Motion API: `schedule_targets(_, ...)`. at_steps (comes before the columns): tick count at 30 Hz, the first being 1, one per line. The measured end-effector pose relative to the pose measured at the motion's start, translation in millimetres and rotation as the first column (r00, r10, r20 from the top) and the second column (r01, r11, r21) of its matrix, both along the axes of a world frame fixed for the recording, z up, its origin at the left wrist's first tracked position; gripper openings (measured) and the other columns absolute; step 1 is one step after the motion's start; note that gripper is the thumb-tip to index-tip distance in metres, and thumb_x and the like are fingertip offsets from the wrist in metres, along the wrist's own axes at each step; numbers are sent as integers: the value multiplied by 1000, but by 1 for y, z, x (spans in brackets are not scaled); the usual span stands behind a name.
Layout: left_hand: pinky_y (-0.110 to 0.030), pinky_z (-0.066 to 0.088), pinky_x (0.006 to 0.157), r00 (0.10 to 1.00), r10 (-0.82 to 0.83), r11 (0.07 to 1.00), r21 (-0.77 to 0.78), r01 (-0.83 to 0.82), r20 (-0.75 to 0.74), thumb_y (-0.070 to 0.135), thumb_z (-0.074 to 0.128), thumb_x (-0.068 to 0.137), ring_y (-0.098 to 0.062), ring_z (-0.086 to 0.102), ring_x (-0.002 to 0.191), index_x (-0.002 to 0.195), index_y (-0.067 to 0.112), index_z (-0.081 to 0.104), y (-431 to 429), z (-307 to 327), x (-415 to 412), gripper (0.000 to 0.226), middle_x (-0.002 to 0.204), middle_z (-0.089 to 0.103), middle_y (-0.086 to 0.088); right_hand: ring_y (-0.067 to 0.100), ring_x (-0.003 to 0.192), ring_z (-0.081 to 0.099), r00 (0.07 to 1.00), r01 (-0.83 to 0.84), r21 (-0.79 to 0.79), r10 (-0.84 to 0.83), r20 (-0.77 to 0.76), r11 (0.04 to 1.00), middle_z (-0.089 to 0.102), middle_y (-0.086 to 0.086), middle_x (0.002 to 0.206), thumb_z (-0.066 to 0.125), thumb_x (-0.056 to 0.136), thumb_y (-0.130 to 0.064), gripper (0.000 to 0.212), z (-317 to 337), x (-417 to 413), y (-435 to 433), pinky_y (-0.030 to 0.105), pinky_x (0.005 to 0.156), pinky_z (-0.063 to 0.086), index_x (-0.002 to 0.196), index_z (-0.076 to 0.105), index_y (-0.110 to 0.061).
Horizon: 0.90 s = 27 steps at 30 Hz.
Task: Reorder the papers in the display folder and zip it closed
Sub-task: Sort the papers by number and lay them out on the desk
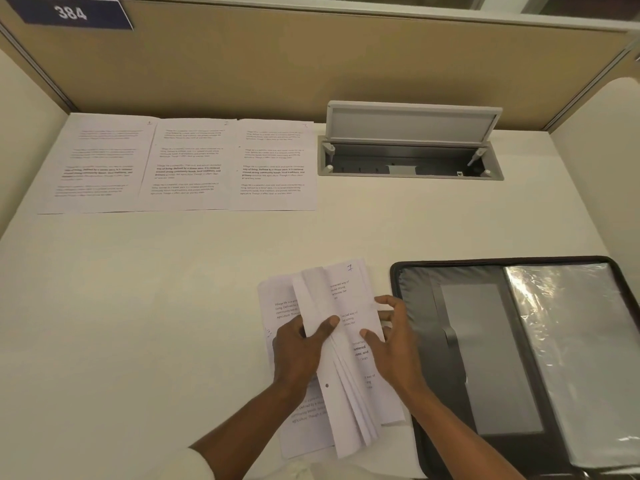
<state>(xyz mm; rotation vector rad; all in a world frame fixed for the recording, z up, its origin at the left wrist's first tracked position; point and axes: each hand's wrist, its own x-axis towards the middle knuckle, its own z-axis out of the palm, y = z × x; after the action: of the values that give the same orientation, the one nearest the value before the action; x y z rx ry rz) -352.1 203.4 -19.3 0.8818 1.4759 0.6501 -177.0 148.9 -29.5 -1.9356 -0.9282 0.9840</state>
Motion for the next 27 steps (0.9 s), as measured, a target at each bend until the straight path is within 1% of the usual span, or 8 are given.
schedule_targets(4,-28,56,62,997,31,999,-9,-32,-64,63,69,93,-19,64,62,79,5,64,0,-1,1,59,69,68,-2,6,116,66,995,-88,9,87,54,996,70,-20,119,74,95,-7,36,-10,2,-3,39,101,57,115,68,-37)
schedule_targets(7,-17,48,53,997,41,999,-6,-41,-62,56,64,99,-14,58,57,70,13,59,-1,1,1,52,61,62,6,0,106,69,999,-28,-45,25,-47,999,76,-18,109,73,98,-17,17,-6,-2,-2,34,100,59,111,76,-28)
schedule_targets(11,-23,60,62,998,25,1000,1,-25,-65,52,64,102,-14,74,73,88,14,77,-1,1,0,43,80,78,2,14,92,75,980,22,-84,-38,-196,996,79,-10,95,68,102,-33,15,-1,-4,0,31,84,62,104,79,-22)
schedule_targets(15,-44,63,78,993,17,999,46,-12,-114,54,66,100,-29,73,86,94,10,72,-2,-5,0,45,89,76,-9,29,64,47,962,61,-59,-75,-262,996,52,11,68,60,102,-53,60,-1,-2,-1,39,62,41,81,54,3)
schedule_targets(18,-27,59,70,990,60,996,80,-49,-129,41,70,101,-15,72,90,106,24,65,-3,1,1,19,96,75,1,30,64,45,963,62,-33,-69,-259,998,49,19,69,60,100,-56,62,-2,-1,-1,39,62,40,77,49,1)
schedule_targets(20,-18,55,73,991,76,987,149,-60,-107,32,74,99,0,71,90,131,36,53,-5,8,0,38,108,74,11,40,68,56,967,63,-38,-70,-244,997,59,24,78,62,99,-56,54,-5,-1,-2,39,65,47,78,59,-6)
schedule_targets(23,-24,59,73,993,38,967,256,-7,-115,30,74,100,-6,71,83,159,49,31,-5,1,-3,76,112,67,21,34,83,71,981,37,-31,-43,-189,999,73,7,87,65,101,-45,30,-9,-1,-4,43,77,63,88,72,-18)
schedule_targets(27,-23,57,74,991,3,936,348,44,-134,28,76,97,-9,68,87,110,38,73,-5,2,3,16,100,68,14,10,80,70,997,-70,35,70,-17,997,75,-11,90,68,101,-35,15,-9,-3,-7,36,74,59,96,74,-22)
